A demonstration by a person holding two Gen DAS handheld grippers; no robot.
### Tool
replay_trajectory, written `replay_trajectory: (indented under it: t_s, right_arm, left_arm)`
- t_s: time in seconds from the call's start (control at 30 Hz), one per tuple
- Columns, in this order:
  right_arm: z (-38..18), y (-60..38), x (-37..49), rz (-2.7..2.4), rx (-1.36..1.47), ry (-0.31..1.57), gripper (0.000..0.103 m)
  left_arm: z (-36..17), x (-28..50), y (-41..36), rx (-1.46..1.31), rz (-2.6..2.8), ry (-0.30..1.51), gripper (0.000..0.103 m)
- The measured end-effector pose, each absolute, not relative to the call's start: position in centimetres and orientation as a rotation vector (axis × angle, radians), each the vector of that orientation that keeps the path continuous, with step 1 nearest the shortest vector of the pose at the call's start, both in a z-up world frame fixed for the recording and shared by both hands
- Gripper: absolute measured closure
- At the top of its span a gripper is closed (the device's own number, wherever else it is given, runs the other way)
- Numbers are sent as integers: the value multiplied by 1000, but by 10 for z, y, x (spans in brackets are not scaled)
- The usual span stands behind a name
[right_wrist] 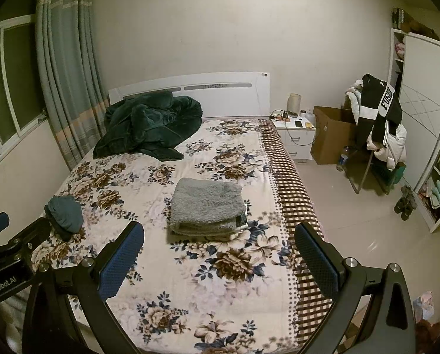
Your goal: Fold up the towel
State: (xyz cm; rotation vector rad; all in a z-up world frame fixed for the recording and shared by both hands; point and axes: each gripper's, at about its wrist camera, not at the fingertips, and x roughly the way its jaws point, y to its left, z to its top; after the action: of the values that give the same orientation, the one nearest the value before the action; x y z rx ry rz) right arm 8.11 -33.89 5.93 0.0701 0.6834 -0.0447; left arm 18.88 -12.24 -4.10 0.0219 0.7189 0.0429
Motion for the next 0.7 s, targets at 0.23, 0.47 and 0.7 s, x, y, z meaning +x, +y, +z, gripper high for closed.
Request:
replay_trajectory:
  t_s: [0.23, 0.47, 0.7]
  right_arm:
    - [59, -338, 81, -46, 70, 683, 0]
    - [58, -338, 80, -47, 70, 682, 0]
    - [57, -338, 80, -47, 72, 681, 0]
  left_arm:
    - [-41, 189, -123, 22, 41, 718, 0]
    - [-40, 188, -121, 23, 44, 714, 0]
    - [-39, 188, -118, 23, 45, 711, 0]
